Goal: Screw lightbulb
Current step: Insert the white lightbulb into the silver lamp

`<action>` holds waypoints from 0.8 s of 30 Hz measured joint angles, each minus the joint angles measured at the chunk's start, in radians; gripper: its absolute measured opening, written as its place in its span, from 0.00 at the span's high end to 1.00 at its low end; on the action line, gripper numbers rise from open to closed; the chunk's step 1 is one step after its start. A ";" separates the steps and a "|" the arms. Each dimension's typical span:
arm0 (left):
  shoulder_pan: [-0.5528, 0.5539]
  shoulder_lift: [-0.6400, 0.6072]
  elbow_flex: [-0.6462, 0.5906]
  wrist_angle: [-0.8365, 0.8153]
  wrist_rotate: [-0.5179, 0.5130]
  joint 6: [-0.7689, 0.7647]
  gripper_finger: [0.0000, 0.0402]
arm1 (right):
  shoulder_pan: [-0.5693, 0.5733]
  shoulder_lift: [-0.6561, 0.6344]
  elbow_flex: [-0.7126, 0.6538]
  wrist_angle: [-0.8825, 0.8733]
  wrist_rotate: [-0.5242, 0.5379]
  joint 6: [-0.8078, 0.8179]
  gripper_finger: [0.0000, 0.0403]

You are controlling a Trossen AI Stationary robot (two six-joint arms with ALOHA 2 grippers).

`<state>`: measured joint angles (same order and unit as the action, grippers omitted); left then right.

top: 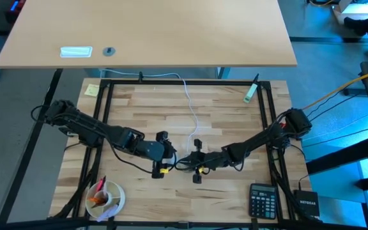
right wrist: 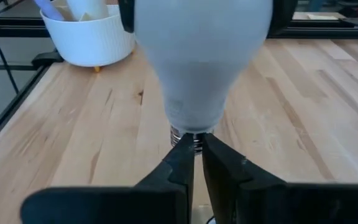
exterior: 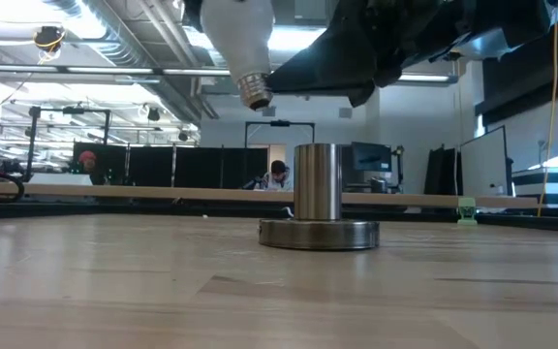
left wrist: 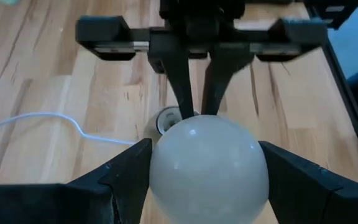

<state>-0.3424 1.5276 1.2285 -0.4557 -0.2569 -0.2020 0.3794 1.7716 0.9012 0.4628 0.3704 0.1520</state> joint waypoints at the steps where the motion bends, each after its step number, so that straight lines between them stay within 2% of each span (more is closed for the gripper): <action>1: 0.002 0.001 0.000 0.008 0.000 0.002 0.37 | 0.000 0.003 0.000 0.008 0.004 0.000 0.91; 15: 0.018 0.049 0.002 0.052 -0.002 0.049 0.37 | -0.009 0.004 -0.002 -0.037 0.014 -0.001 0.91; 19: 0.018 0.040 0.002 0.036 0.000 0.044 0.37 | -0.006 -0.043 0.000 -0.127 0.014 -0.001 0.91; 24: 0.015 0.041 0.002 0.009 0.002 0.033 0.37 | 0.000 -0.161 0.000 -0.312 0.014 0.028 0.91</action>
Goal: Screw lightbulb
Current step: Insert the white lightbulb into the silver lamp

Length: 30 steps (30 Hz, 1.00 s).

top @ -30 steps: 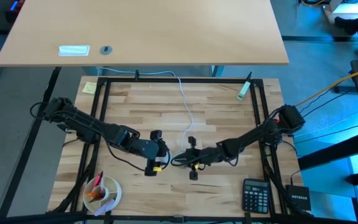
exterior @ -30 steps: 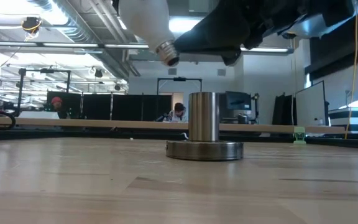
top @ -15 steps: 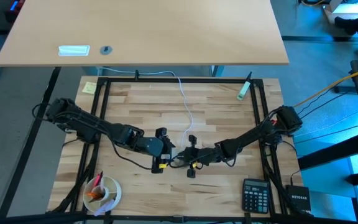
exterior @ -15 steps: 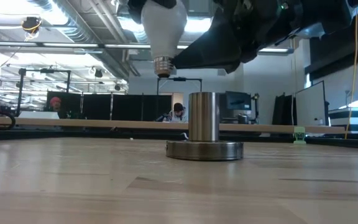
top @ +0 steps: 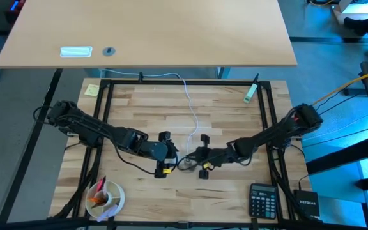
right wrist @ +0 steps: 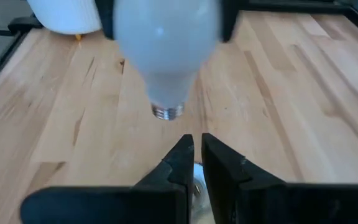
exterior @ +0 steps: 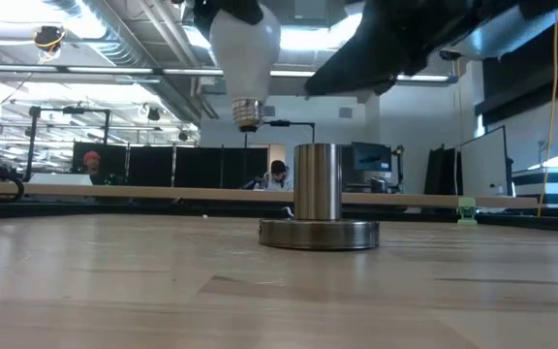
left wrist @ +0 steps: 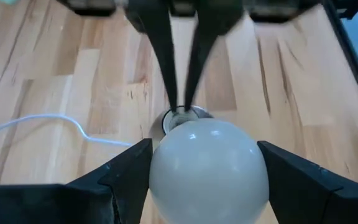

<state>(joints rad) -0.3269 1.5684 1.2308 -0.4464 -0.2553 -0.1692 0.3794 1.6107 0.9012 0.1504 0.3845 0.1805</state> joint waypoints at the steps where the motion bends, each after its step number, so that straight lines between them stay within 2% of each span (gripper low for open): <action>1: 0.002 0.000 0.000 0.011 0.000 0.000 0.37 | 0.000 -0.020 0.000 -0.028 -0.001 0.023 0.91; 6: 0.008 0.007 0.000 0.074 -0.011 -0.011 0.37 | 0.000 -0.089 0.000 -0.183 -0.053 0.107 0.88; 9: 0.015 0.023 0.001 0.064 -0.020 -0.045 0.37 | 0.000 -0.089 -0.006 -0.288 -0.099 0.133 0.80; 11: 0.017 0.027 0.000 0.062 -0.020 -0.062 0.37 | 0.003 -0.080 -0.047 -0.255 -0.110 0.136 0.73; 14: 0.017 0.026 0.005 0.059 -0.021 -0.083 0.37 | 0.008 -0.073 -0.178 -0.061 -0.115 0.054 0.63; 19: 0.013 0.026 0.064 -0.040 -0.022 -0.112 0.37 | -0.029 -0.037 -0.448 0.519 -0.121 0.003 0.48; 21: 0.012 0.026 0.074 -0.062 -0.022 -0.112 0.37 | -0.062 0.008 -0.504 0.660 -0.122 0.005 0.44; 25: 0.017 0.026 0.084 -0.062 -0.022 -0.120 0.37 | -0.102 0.107 -0.497 0.858 -0.217 -0.021 0.35; 27: 0.021 0.026 0.084 -0.069 -0.022 -0.137 0.37 | -0.112 0.157 -0.475 0.872 -0.275 -0.029 0.32; 30: 0.021 0.026 0.084 -0.069 -0.022 -0.148 0.37 | -0.112 0.230 -0.439 0.882 -0.298 -0.041 0.28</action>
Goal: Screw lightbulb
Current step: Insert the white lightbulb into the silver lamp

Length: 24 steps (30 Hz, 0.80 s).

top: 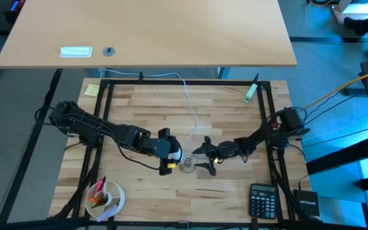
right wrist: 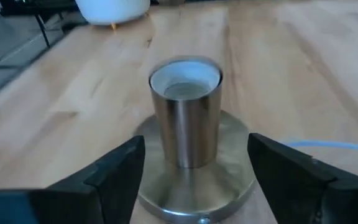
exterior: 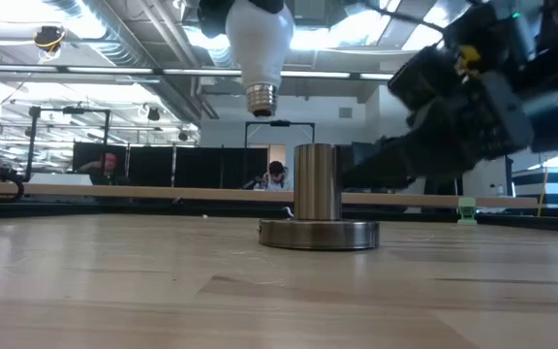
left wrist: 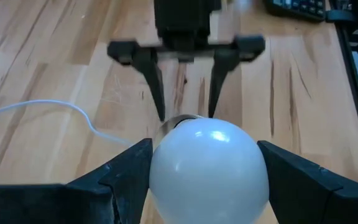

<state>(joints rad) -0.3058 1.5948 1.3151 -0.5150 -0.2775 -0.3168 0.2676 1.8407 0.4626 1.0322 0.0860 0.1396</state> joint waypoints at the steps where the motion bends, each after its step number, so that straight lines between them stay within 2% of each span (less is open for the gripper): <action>1: 0.000 0.000 0.000 0.001 0.000 -0.002 0.37 | 0.000 0.027 0.012 0.003 0.000 -0.014 0.28; 8: 0.007 0.000 0.000 0.011 0.000 -0.002 0.37 | 0.000 0.174 0.135 0.022 0.014 -0.057 0.30; 12: 0.008 0.000 0.000 0.028 0.000 0.000 0.37 | 0.000 0.212 0.191 0.021 -0.002 -0.071 0.33; 17: 0.006 0.000 0.000 0.036 -0.001 -0.021 0.37 | 0.000 0.217 0.198 0.018 0.053 -0.079 0.44; 20: -0.001 0.014 0.000 0.053 -0.042 -0.052 0.37 | 0.001 0.217 0.198 0.015 0.104 -0.060 0.55; 24: -0.006 0.051 0.000 0.079 -0.127 -0.109 0.37 | 0.000 0.217 0.198 0.013 0.145 -0.041 0.56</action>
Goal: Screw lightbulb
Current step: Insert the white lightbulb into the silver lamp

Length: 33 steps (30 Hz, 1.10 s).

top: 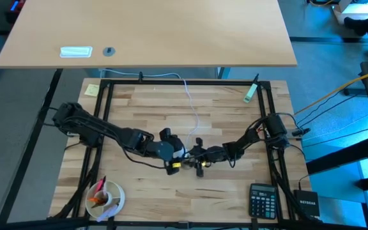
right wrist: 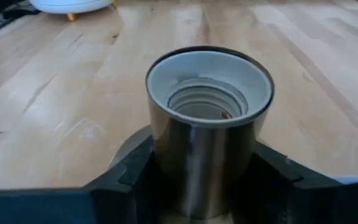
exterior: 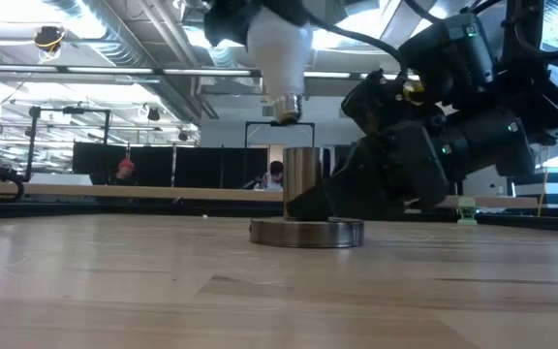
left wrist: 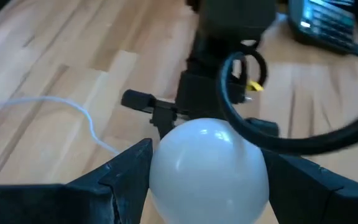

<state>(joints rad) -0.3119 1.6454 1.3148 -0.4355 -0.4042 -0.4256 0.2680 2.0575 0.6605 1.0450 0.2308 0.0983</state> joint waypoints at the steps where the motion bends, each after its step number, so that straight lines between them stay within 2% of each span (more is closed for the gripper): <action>1: 0.000 0.004 0.000 0.011 -0.017 -0.022 0.37 | 0.000 0.000 0.000 -0.001 0.008 0.003 0.56; 7: 0.012 0.024 -0.001 0.028 -0.115 -0.185 0.37 | 0.000 0.000 0.000 -0.008 0.073 0.028 0.56; 15: 0.020 0.063 0.000 0.042 -0.161 -0.293 0.37 | 0.000 -0.001 0.001 -0.017 0.100 0.028 0.56; 25: 0.020 0.106 0.000 0.032 -0.149 -0.309 0.37 | 0.000 -0.001 0.001 -0.022 0.114 0.028 0.56; 33: 0.023 0.145 0.002 0.042 -0.151 -0.266 0.37 | 0.000 -0.001 0.013 -0.036 0.117 0.029 0.56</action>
<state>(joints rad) -0.2886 1.7904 1.3170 -0.3940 -0.5549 -0.6912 0.2680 2.0563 0.6738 1.0091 0.3478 0.1275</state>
